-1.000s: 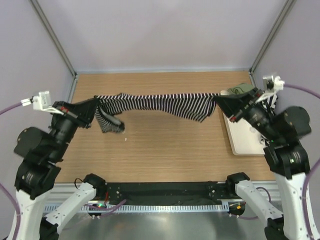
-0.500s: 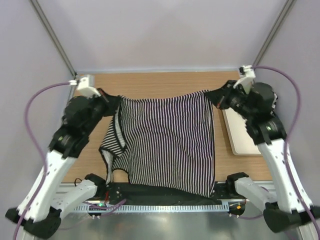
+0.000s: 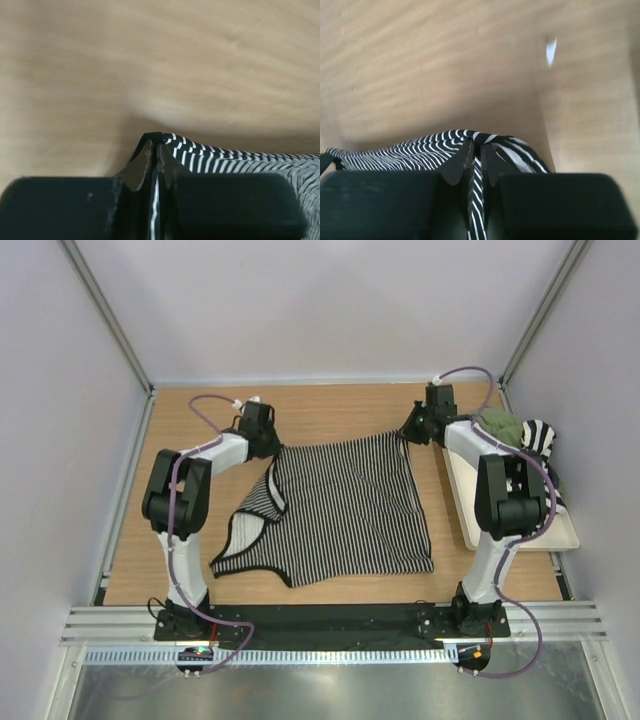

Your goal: Fold and stack the tank tops

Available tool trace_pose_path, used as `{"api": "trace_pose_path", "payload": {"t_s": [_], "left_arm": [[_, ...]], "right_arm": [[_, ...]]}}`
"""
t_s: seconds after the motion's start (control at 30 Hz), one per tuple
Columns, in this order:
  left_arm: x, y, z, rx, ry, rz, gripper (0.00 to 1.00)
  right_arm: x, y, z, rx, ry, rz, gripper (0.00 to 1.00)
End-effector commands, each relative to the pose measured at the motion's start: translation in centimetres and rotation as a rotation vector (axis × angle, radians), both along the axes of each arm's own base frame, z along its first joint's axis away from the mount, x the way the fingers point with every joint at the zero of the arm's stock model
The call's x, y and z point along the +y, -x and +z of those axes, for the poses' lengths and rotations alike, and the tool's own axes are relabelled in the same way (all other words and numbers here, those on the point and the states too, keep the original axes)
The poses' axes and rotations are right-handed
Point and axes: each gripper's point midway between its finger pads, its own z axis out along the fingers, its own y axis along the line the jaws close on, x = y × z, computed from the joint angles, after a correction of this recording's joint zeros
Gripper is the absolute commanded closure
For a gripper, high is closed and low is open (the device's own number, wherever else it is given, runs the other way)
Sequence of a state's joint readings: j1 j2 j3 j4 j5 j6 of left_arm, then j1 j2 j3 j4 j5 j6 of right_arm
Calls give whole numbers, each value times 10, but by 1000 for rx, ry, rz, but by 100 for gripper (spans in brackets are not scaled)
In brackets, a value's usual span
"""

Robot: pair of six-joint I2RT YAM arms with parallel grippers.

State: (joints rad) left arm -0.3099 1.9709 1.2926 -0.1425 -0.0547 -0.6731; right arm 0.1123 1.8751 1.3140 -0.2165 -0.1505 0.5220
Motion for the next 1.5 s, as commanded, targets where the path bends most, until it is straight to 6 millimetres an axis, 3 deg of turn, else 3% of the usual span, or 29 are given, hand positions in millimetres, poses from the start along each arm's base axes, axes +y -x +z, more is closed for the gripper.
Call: {"api": "trace_pose_path", "payload": {"t_s": [0.0, 0.03, 0.07, 0.13, 0.17, 0.2, 0.23, 0.27, 0.33, 0.37, 0.4, 0.53, 0.63, 0.67, 0.73, 0.87, 0.93, 1.03, 1.27, 1.47], "left_arm": [[-18, -68, 78, -254, 55, -24, 93], [-21, -84, 80, -263, 52, -24, 88], [-19, -85, 76, -235, 37, -25, 83], [-15, -94, 89, -227, 19, -24, 45], [-15, -92, 98, -234, 13, -29, 44], [-13, -90, 107, -246, 7, -31, 27], [-11, -81, 104, -237, -11, -30, 23], [-6, -71, 130, -273, -14, -20, 20], [0, -49, 132, -254, -68, -9, 20], [3, -32, 143, -249, -101, -23, 20], [-3, -19, 143, -233, -126, -44, 23], [-12, 39, 115, -96, -222, -146, 33], [-24, 73, 99, -46, -269, -239, 47], [-30, 82, 95, -31, -264, -272, 49], [-35, 98, 84, 7, -289, -316, 49], [-41, 115, 61, 84, -293, -353, 44], [-42, 120, 49, 120, -297, -358, 50], [-37, 122, 34, 159, -324, -342, 51], [-36, 122, 9, 214, -352, -340, 57], [-27, 120, -2, 234, -393, -301, 59]], "right_arm": [[-12, -77, 69, -251, -29, -94, 82], [-12, -85, 69, -257, -33, -100, 66], [-12, -91, 69, -261, -34, -102, 45], [-14, -101, 81, -290, -35, -113, 21], [-14, -100, 80, -289, -32, -114, 19], [-14, -94, 87, -298, -29, -112, 19], [-15, -89, 93, -306, -27, -108, 21], [-16, -82, 93, -299, -25, -114, 24], [-17, -56, 98, -279, -30, -111, 33], [-16, -46, 97, -268, -38, -106, 36], [-15, -25, 97, -249, -40, -99, 39], [-18, 26, 87, -204, -25, -89, 41], [-17, 60, 65, -156, -28, -74, 42], [-15, 70, 71, -174, -38, -65, 43], [-12, 90, 55, -136, -39, -44, 43], [-5, 120, 37, -80, -24, 3, 42], [-6, 133, 23, -36, -8, 15, 45], [-9, 153, 4, 15, 22, 11, 45], [-2, 178, -15, 67, 68, 3, 45], [-3, 184, -24, 64, 69, -9, 46]]}}
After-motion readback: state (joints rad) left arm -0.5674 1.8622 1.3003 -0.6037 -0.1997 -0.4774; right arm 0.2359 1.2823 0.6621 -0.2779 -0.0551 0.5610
